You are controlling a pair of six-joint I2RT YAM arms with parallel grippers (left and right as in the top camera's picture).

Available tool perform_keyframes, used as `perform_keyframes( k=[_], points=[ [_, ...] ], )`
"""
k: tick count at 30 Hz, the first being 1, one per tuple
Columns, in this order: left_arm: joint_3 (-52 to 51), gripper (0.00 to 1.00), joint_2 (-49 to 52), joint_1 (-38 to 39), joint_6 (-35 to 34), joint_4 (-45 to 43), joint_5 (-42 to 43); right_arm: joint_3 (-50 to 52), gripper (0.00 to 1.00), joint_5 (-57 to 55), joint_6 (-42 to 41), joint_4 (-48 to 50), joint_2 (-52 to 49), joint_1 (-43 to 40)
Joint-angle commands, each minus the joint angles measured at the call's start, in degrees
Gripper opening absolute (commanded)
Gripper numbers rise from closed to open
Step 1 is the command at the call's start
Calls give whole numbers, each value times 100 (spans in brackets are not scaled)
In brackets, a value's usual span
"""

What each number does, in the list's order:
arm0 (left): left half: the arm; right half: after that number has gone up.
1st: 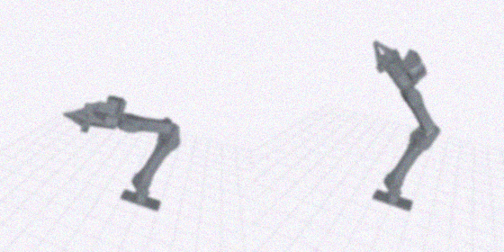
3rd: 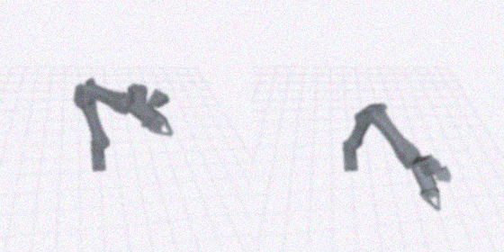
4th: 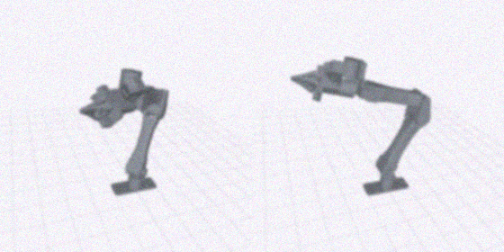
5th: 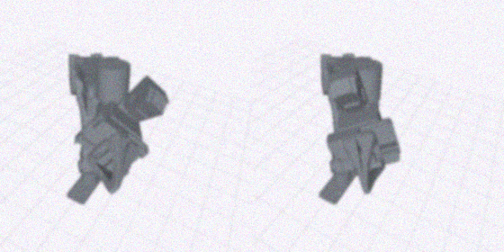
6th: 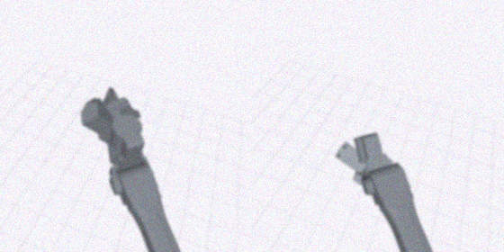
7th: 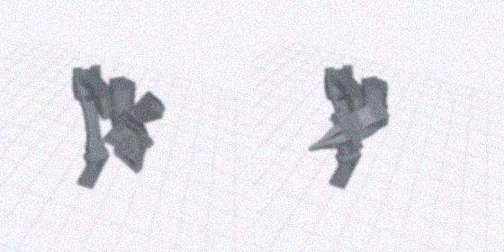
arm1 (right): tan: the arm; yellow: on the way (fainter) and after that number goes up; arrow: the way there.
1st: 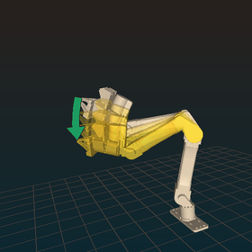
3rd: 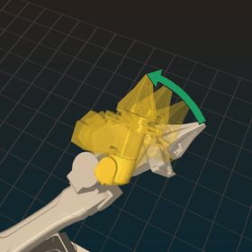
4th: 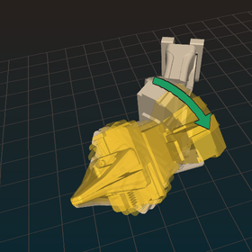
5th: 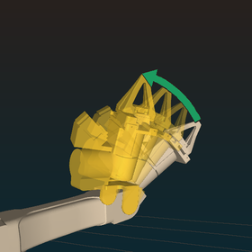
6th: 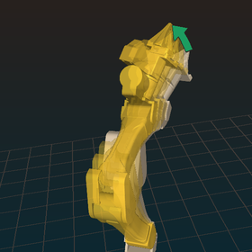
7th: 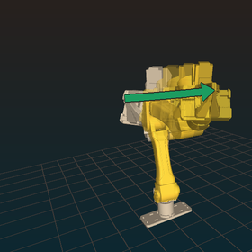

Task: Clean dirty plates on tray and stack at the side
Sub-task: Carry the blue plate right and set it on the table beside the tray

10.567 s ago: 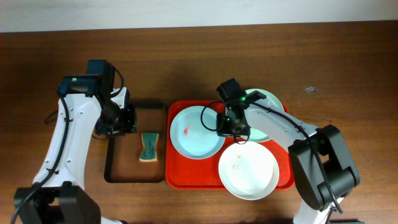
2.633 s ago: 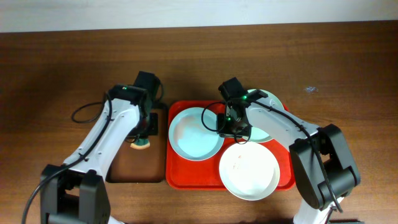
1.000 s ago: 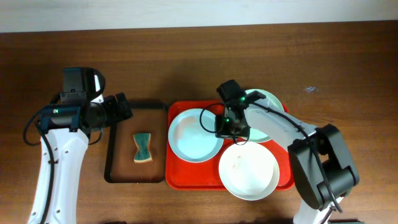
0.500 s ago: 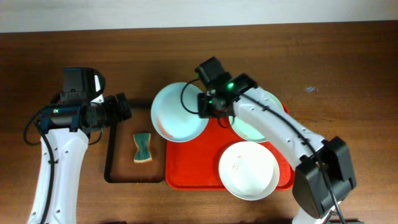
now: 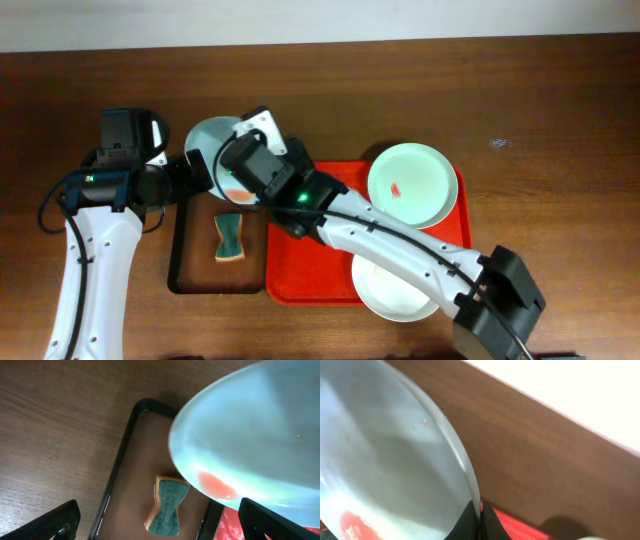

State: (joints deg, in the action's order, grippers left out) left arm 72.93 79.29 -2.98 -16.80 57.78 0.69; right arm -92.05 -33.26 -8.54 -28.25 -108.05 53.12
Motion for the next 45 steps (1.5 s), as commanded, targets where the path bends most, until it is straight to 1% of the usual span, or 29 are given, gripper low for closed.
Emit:
perform_keyframes(
  k=[1,4,7,10,14,20,22,23,25,26,27,29,30,31,33,34,35,40,41,43,45],
  points=[
    [90,99,-83,-17,-52,0,46,-199,4,-857,1325,275,195,369],
    [90,99,-83,-17,-52,0,46,-199,4,-2210,2632,992,195,918],
    [90,99,-83,-17,-52,0,46,-199,4,-2763,3484,1639,195,1178],
    [90,99,-83,-17,-52,0,46,-199,4,-2813,3578,1720,195,1211],
    [90,99,-83,-17,-52,0,44,-199,4,-3064,4360,2234,195,1211],
    [90,99,-83,-17,-52,0,46,-199,4,-3064,4365,2253,195,1200],
    [90,99,-83,-17,-52,0,46,-199,4,-3067,4124,2249,195,1191],
    [90,99,-83,-17,-52,0,46,-192,4,-3060,3613,2144,192,1095],
    [90,99,-83,-17,-52,0,46,-188,4,-3001,2511,1611,192,894],
    [90,99,-83,-17,-52,0,46,-188,4,-2599,1386,833,192,660],
    [90,99,-83,-17,-52,0,46,-188,4,-2258,968,487,192,546],
    [90,99,-83,-17,-52,0,46,-188,4,-1217,-313,-389,192,190],
    [90,99,-83,-17,-52,0,46,-188,4,-973,-682,-577,192,87],
    [90,99,-83,-17,-52,0,46,-188,4,-522,-1261,-874,192,-109],
    [90,99,-83,-17,-52,0,46,-188,4,409,-1867,-1244,192,-509],
    [90,99,-83,-17,-52,0,46,-188,4,730,-1947,-1329,192,-691],
    [90,99,-83,-17,-52,0,46,-188,4,1486,-1947,-1423,195,-1161],
    [90,99,-83,-17,-52,0,46,-188,4,3300,-1941,-1600,195,-2717],
    [90,99,-83,-17,-52,0,46,-188,4,3770,-1941,-1661,195,-3193],
    [90,99,-83,-17,-52,0,46,-188,4,4170,-1939,-2031,195,-4052],
    [90,99,-83,-17,-52,-2,46,-188,4,4168,-1937,-2575,195,-4979]
  ],
)
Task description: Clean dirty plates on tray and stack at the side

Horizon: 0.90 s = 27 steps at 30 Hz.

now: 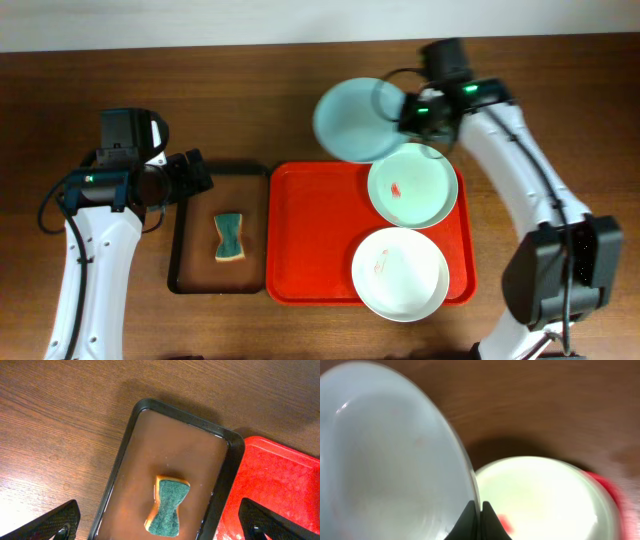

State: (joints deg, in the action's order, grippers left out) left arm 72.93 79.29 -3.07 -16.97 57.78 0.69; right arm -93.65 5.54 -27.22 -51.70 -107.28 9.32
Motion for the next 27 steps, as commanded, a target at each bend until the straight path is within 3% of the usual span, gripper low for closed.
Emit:
perform_keyframes(
  k=[1,8,12,16,17,18,19,20,23,24,27],
  points=[
    [90,99,-83,-9,-35,0,44,-20,4,289,-15,-658,116,-1392],
    [90,99,-83,-9,-35,-2,46,776,4,284,-7,-1139,111,-3923],
    [90,99,-83,-9,-35,0,46,1915,4,264,-9,-297,109,-4345],
    [90,99,-83,-9,-35,0,46,2218,4,262,-7,-114,107,-4347],
    [90,99,-83,-9,-35,0,46,2218,24,264,-4,-144,107,-4347],
    [90,99,-83,-9,-35,0,46,2218,53,269,39,-205,107,-4347],
    [90,99,-83,-9,-35,0,46,2218,69,293,339,-251,107,-4345],
    [90,99,-83,-9,-35,2,46,2218,72,319,494,-317,107,-4330],
    [87,99,-76,-9,-35,0,44,2194,69,654,994,-452,118,-4116],
    [87,99,-76,-9,-35,0,44,2153,64,649,1097,-647,184,-3864],
    [87,99,-76,-9,-35,0,44,2153,64,645,1357,-1329,398,-3008]
  ],
)
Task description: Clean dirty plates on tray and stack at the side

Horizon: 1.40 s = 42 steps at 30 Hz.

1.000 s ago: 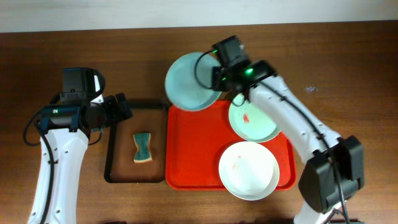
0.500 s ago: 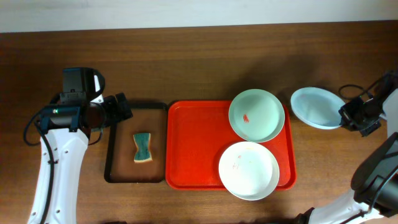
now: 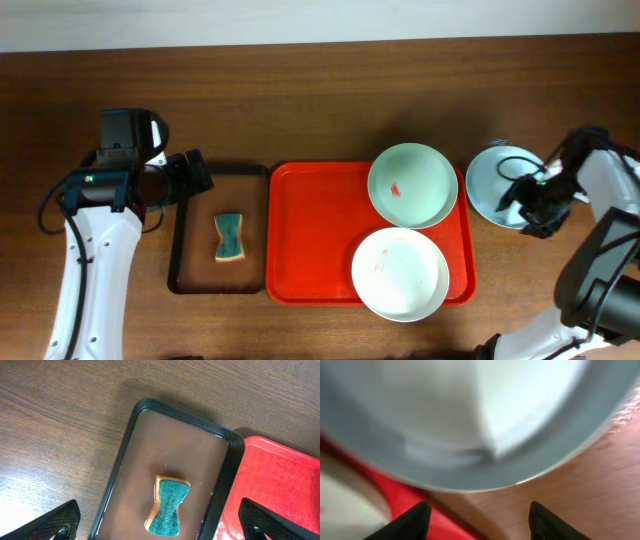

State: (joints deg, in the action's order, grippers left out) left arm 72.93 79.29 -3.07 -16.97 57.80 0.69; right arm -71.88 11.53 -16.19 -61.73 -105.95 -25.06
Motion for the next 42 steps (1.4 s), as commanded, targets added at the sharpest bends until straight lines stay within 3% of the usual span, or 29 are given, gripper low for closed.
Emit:
perform_keyframes(
  k=[1,2,3,5,8,12,14,17,19,23,26,29,31,33,38,39,40,42],
  points=[
    [87,99,-76,-9,-35,2,46,-22,65,48,448,-697,264,833],
    [87,99,-76,-9,-35,-2,44,0,66,35,551,-942,264,1113],
    [87,99,-76,-9,-35,-2,44,24,76,-33,549,-1150,262,1421],
    [87,99,-76,-9,-35,-2,46,107,79,-205,520,-1344,262,1998],
    [87,99,-76,-9,-35,-2,44,387,61,-210,391,-1340,262,2511],
    [87,99,-76,-9,-35,-2,44,837,47,-229,328,-1163,262,2771],
    [87,99,-76,-9,-35,-2,44,916,27,-227,328,-1088,262,2782],
    [87,99,-76,-9,-35,-2,44,933,20,-245,328,-1021,262,2785],
    [87,99,-76,-9,-35,-2,44,986,25,-341,326,-1001,262,2782],
    [87,99,-76,-9,-35,-2,44,1226,24,-363,326,-866,262,2782],
    [87,99,-76,-9,-35,-2,44,1285,10,-356,223,-765,262,2793],
    [87,99,-76,-9,-35,-2,44,1283,7,-68,223,-586,262,3110],
    [87,99,-76,-9,-35,-2,46,1283,6,581,168,-79,262,3674],
    [87,99,-76,-9,-35,-2,44,1283,6,629,-385,481,262,4063],
    [87,99,-76,-9,-35,-2,44,804,7,424,-382,1370,264,4719],
    [87,99,-76,-9,-35,-2,44,487,18,411,-382,1307,264,4717],
    [87,99,-76,-9,-35,-2,46,179,37,363,-382,1213,264,4717],
    [87,99,-76,-9,-35,-2,44,-409,50,125,-380,811,264,4717]
  ],
)
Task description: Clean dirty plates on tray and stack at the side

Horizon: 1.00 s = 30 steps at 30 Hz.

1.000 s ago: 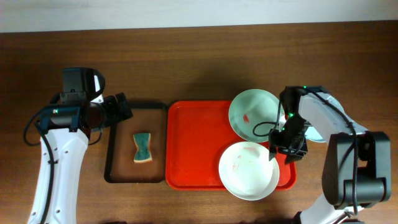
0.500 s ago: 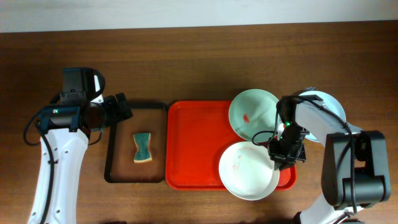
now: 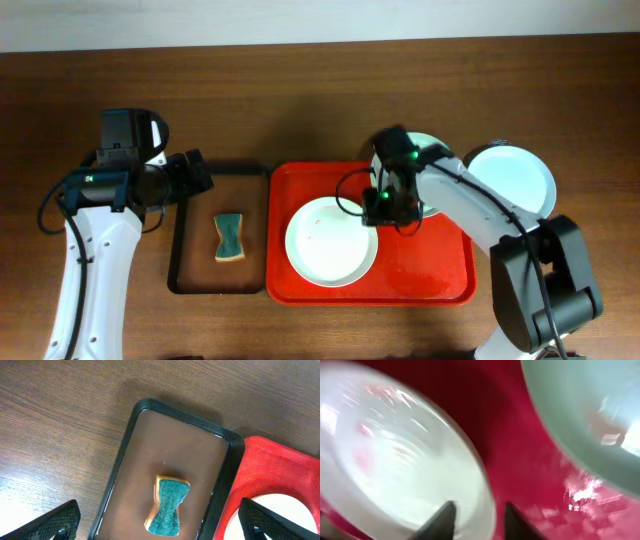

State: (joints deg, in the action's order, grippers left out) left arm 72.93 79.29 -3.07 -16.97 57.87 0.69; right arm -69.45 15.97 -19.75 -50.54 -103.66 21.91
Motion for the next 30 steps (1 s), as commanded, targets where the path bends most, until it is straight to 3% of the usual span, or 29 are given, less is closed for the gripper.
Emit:
perform_keyframes(
  k=[1,4,5,8,9,10,12,17,28,30],
  points=[
    [87,99,-76,-9,-35,-9,44,-1003,51,-494,-24,-691,35,20],
    [87,99,-76,-9,-35,-9,44,-1759,52,-1300,-28,-1554,256,15],
    [87,99,-76,-9,-35,-9,44,-1781,98,-1303,-26,-1510,358,9],
    [87,99,-76,-9,-35,-9,44,-1779,98,-1257,-15,-1147,365,11],
    [87,99,-76,-9,-35,-9,44,-1779,80,-1266,170,-1224,365,9],
    [87,99,-76,-9,-35,-9,44,-1779,55,-1351,-85,-1346,396,9],
    [87,99,-76,-9,-35,-9,46,-1777,40,-1574,-769,-1593,638,31],
    [87,99,-76,-9,-35,-9,44,-1392,42,-1648,-1250,-2319,1180,284],
    [87,99,-76,-9,-35,-11,46,654,41,-890,-1486,-522,1180,396],
    [87,99,-76,-9,-35,-11,44,793,33,-992,-1484,-358,1180,577]
  ],
)
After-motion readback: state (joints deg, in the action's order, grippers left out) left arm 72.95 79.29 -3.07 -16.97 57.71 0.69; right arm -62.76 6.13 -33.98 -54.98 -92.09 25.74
